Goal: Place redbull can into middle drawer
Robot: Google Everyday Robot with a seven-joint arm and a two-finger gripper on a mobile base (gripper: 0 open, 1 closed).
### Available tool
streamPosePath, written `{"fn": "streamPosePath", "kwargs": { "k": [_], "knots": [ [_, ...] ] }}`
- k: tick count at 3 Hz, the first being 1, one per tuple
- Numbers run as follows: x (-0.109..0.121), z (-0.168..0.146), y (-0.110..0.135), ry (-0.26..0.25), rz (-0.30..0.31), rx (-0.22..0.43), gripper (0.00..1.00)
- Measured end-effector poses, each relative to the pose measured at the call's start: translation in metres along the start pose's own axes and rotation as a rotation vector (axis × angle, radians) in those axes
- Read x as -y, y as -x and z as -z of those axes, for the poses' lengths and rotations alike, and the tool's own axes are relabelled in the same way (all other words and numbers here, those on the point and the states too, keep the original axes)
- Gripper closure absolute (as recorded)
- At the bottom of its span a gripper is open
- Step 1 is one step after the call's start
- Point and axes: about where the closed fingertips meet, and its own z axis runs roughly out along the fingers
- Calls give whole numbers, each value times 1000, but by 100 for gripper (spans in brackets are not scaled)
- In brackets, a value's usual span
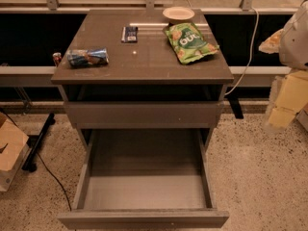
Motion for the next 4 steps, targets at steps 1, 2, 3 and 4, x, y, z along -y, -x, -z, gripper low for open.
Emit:
{"fn": "streamPosePath", "kwargs": {
  "k": [1,2,3,4],
  "knots": [
    [2,-2,7,-5,4,20,0],
    [14,-22,51,2,32,158,0],
    [25,-46,91,24,60,266,0],
    [48,-70,129,30,71,363,0]
  ]
}}
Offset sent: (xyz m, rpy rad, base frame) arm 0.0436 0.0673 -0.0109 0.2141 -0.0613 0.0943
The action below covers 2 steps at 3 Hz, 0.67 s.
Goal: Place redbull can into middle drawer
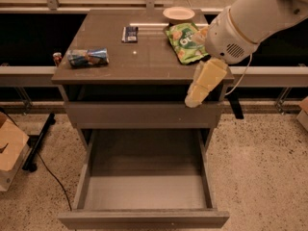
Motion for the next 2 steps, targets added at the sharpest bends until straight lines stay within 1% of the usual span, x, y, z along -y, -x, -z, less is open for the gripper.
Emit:
{"fn": "streamPosePath", "kwargs": {
  "k": [1,2],
  "knots": [
    [34,-43,23,-10,-13,66,0],
    [34,-44,24,-15,-13,70,0]
  ]
}}
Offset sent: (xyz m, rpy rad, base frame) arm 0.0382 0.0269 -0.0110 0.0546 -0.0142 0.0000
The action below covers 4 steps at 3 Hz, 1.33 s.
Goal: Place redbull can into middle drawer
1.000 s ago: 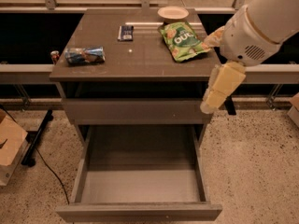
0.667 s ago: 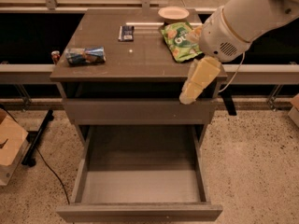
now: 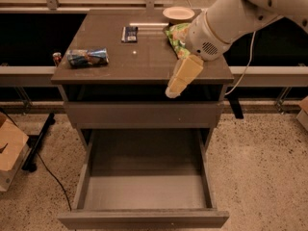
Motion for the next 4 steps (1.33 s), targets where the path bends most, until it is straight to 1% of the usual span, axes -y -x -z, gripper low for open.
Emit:
{"fn": "streamPosePath", "kwargs": {
  "k": [1,2,4],
  "knots": [
    [8,-24,14,-8,-3,51,0],
    [33,-60,35,-16,3,134,0],
    [92,-139,78,8,-31,291,0]
  ]
}}
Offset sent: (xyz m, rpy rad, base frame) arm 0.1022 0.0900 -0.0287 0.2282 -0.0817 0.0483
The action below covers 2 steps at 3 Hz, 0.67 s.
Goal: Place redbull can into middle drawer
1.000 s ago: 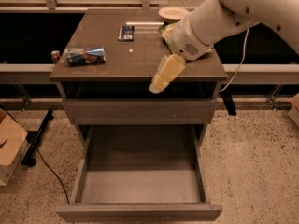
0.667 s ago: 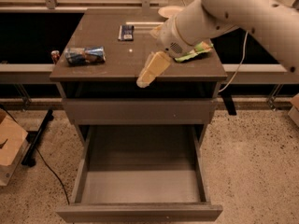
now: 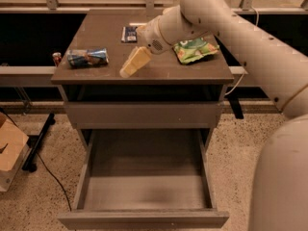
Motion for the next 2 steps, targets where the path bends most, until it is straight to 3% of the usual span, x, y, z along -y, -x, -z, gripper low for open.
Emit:
{"fn": "streamPosePath", "kwargs": {
  "k": [1,2],
  "knots": [
    [19,-40,12,31,-18,52,0],
    [24,-81,26,88,-18,81,0]
  ]
}}
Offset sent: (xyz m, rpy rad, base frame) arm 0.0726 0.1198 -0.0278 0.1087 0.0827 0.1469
